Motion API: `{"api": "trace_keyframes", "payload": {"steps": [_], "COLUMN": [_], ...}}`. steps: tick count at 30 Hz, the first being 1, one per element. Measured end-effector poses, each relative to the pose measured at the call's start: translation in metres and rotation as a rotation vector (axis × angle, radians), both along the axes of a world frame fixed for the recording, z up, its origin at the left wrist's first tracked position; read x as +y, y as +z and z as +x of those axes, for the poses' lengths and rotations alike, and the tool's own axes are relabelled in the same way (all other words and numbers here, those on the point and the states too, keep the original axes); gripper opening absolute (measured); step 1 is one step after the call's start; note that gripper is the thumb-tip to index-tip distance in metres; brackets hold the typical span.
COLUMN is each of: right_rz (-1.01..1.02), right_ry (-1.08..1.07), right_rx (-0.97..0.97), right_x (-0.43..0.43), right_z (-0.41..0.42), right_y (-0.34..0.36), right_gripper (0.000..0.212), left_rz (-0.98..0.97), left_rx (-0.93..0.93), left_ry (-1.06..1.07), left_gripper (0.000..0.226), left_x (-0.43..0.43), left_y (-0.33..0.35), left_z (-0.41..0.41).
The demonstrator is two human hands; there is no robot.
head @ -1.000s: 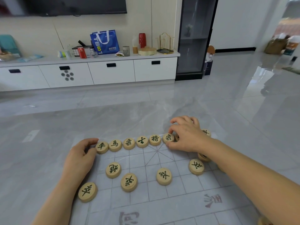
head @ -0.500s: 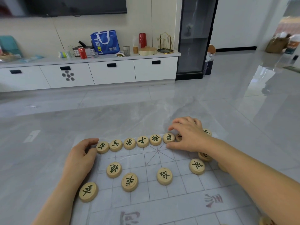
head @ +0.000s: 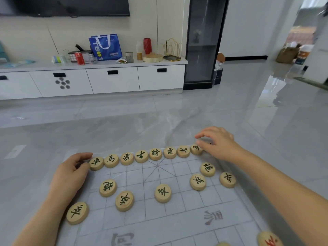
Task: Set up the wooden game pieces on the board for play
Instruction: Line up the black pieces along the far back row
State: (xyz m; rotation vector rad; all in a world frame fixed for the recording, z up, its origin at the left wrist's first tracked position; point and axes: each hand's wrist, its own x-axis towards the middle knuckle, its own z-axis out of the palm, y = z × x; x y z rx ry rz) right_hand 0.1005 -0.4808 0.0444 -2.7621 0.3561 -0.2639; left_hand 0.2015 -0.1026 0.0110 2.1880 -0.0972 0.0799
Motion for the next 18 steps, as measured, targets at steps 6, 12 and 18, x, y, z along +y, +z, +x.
{"api": "trace_keyframes", "payload": {"steps": [6,12,18], "right_rz": [-0.080,-0.113,-0.184], "right_ry": [0.116,0.171,0.243], "right_rx": [0.034,0.075,0.053], "right_x": [0.026,0.043,0.063], "right_z": [0.007,0.019,0.029], "right_y": [-0.009,-0.011,-0.013], "right_gripper": [0.052,0.065,0.055], "left_rz": [-0.004,0.022,0.039], "left_rx": [0.031,0.010,-0.015], "left_ry": [-0.004,0.001,-0.004], "left_gripper": [0.043,0.039,0.040], "left_x": [-0.001,-0.004,-0.005], "left_y": [0.005,0.006,0.005], "left_z": [-0.004,-0.003,-0.002]}}
